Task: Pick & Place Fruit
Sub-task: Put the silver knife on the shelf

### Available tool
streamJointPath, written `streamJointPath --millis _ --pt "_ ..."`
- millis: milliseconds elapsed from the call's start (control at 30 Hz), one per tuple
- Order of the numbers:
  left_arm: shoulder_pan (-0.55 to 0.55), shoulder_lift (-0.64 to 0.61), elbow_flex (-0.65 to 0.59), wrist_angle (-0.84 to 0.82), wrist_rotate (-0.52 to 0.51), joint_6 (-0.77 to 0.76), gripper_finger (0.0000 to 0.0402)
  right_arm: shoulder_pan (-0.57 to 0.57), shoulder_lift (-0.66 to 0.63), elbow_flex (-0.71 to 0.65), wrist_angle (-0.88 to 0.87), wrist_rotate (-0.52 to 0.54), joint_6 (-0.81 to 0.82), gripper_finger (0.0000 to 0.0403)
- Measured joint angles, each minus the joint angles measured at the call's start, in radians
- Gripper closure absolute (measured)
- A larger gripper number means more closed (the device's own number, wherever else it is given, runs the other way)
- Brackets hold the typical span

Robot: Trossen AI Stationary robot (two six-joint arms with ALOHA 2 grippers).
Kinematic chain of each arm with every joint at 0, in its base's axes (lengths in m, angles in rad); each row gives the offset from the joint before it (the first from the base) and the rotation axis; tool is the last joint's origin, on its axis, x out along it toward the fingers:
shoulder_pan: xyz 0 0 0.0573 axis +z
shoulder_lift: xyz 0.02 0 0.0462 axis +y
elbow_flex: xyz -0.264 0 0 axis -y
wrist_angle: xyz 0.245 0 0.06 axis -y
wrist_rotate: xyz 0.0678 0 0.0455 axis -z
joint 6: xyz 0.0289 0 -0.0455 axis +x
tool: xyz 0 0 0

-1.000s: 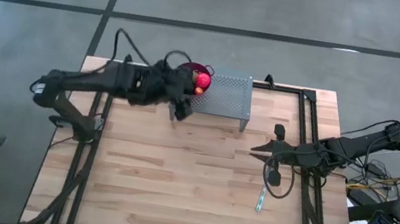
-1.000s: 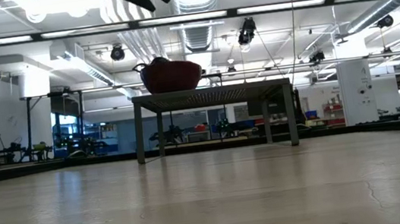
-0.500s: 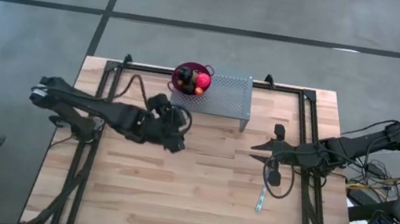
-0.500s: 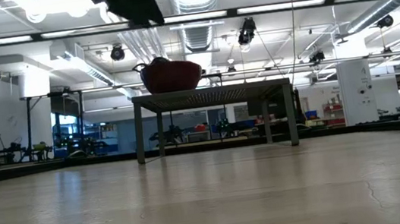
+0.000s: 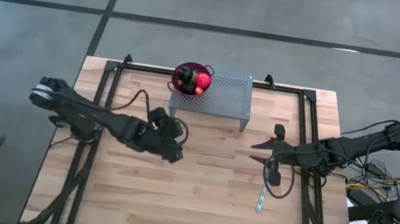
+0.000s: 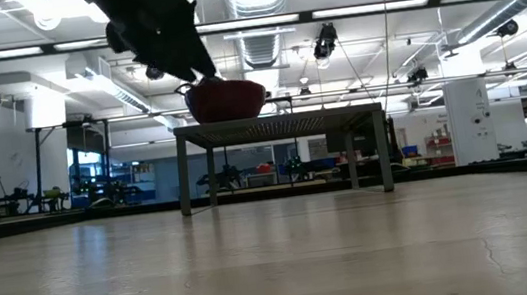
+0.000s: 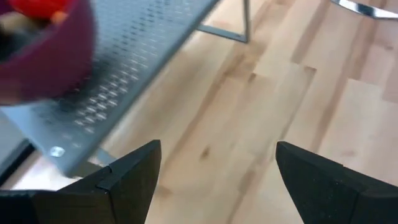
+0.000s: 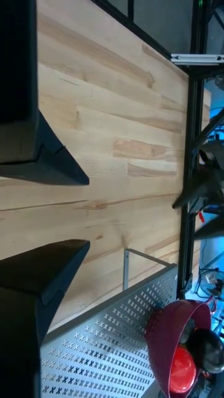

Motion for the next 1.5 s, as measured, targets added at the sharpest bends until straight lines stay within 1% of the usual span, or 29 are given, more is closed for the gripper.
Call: streamJointPath --millis 67,267,300,400,533,767,967,1167,1500 --pt "-0.02 0.0 -0.039 0.057 0.002 0.001 0.008 0.0 0.0 0.0 0.0 0.0 -0.002 0.0248" --pt "-0.054 0.0 -0.144 0.283 0.011 0.103 0.008 0.0 0.0 0.0 0.0 0.0 -0.001 0.0234" --pt "-0.055 0.0 -0.158 0.307 0.024 0.116 0.008 0.0 0.0 0.0 0.0 0.0 0.0 0.0231" --pt "-0.055 0.0 -0.206 0.37 0.103 0.144 0.008 0.0 0.0 0.0 0.0 0.0 -0.002 0.0225" --pt "-0.055 0.0 -0.268 0.421 0.178 0.141 0.008 0.0 0.0 0.0 0.0 0.0 -0.002 0.0216" --pt "-0.055 0.0 -0.353 0.415 0.188 0.139 0.008 0.0 0.0 0.0 0.0 0.0 0.001 0.0206" --pt "-0.055 0.0 -0.398 0.413 0.188 0.139 0.008 0.0 0.0 0.0 0.0 0.0 0.001 0.0202" --pt "-0.055 0.0 -0.425 0.413 0.188 0.139 0.008 0.0 0.0 0.0 0.0 0.0 0.0 0.0215" --pt "-0.054 0.0 -0.423 0.415 0.188 0.139 0.008 0.0 0.0 0.0 0.0 0.0 0.0 0.0242"
